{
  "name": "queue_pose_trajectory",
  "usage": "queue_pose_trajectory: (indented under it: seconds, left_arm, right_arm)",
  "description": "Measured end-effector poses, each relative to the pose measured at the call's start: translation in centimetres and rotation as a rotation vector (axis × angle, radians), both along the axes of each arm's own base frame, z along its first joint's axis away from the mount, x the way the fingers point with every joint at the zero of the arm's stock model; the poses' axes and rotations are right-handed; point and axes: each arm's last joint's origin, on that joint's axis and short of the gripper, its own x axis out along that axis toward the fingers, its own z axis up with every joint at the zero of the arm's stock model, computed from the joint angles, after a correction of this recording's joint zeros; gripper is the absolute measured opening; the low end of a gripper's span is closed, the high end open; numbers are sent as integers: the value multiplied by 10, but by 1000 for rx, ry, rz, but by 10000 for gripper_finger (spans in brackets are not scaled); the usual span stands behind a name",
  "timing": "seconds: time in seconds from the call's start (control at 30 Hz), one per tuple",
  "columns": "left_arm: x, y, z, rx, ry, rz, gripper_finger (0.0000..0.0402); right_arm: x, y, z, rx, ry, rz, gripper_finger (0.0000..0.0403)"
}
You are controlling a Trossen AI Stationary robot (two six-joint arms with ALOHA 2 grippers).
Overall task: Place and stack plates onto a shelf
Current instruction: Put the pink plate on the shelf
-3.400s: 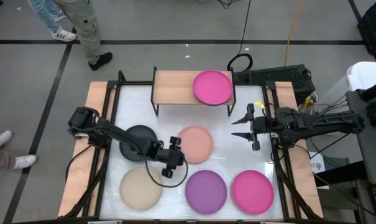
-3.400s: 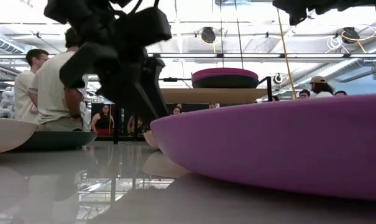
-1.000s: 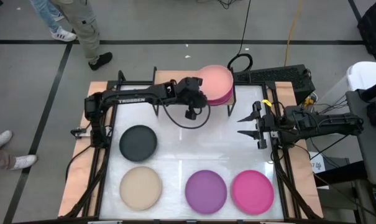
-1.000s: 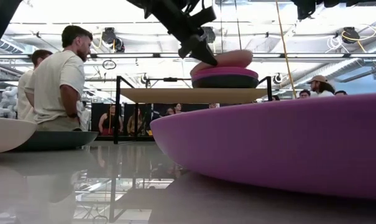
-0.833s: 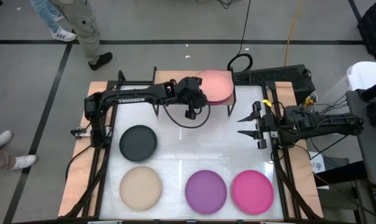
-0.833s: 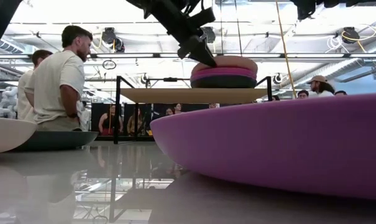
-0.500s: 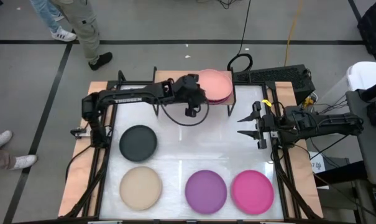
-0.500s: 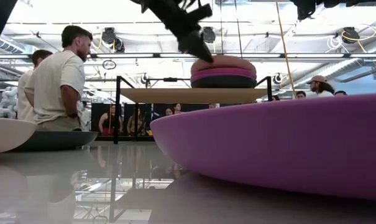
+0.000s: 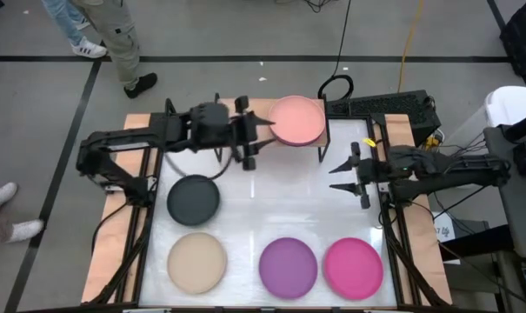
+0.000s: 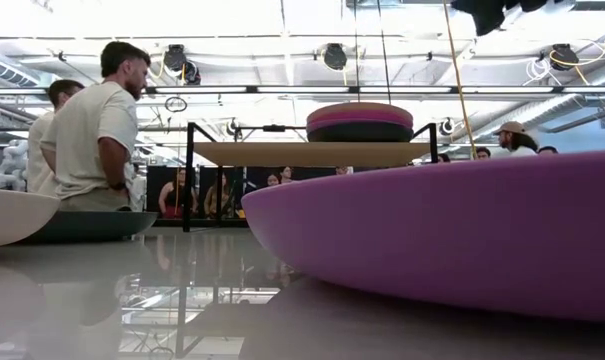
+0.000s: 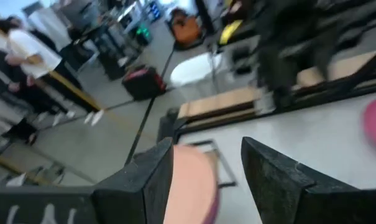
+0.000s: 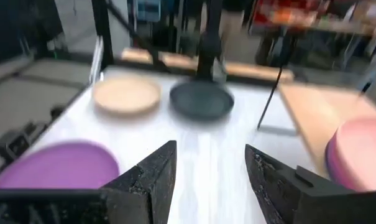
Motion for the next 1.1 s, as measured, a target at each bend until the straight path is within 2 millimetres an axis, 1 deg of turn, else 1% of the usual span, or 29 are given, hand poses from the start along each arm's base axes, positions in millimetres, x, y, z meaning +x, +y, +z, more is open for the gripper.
queue_pose_trajectory:
  seconds: [0.07,0.13,0.23,0.33,0.4,0.47,0.53,0.6,0.67,0.77,0.93,1.1]
  left_arm:
    - [-6,-12,2,-4,-22,-33,193]
    - [-11,-22,-1,-8,-43,-57,185]
    - [-16,-32,-19,-10,-59,-56,163]
    - [-29,-37,-43,-40,-77,-57,142]
    - [-35,-40,-58,-67,-152,-61,131]
    - [-45,-43,-80,-90,-182,-66,125]
    - [-53,-44,-94,-122,-282,-74,123]
    - [-64,-45,-115,-162,-331,-76,122]
    - [-70,-46,-129,-208,-408,-83,122]
    - [-80,-48,-153,-256,-461,-93,122]
    - [-92,-49,-175,-319,-506,-102,122]
    - [-94,-49,-180,-365,-513,-100,122]
  right_arm:
    - [7,1,0,-3,84,4,171]
    - [14,3,-2,-8,161,13,171]
    - [23,7,-10,-2,271,28,171]
    - [29,11,-20,28,369,69,171]
    - [31,13,-28,62,451,82,171]
    - [32,15,-33,82,508,75,171]
    - [32,16,-38,99,569,60,171]
    - [33,17,-43,120,615,45,171]
    - [32,18,-47,152,670,37,171]
    - [32,21,-52,216,710,51,171]
    - [31,26,-68,281,780,53,171]
    - [28,28,-83,334,837,28,171]
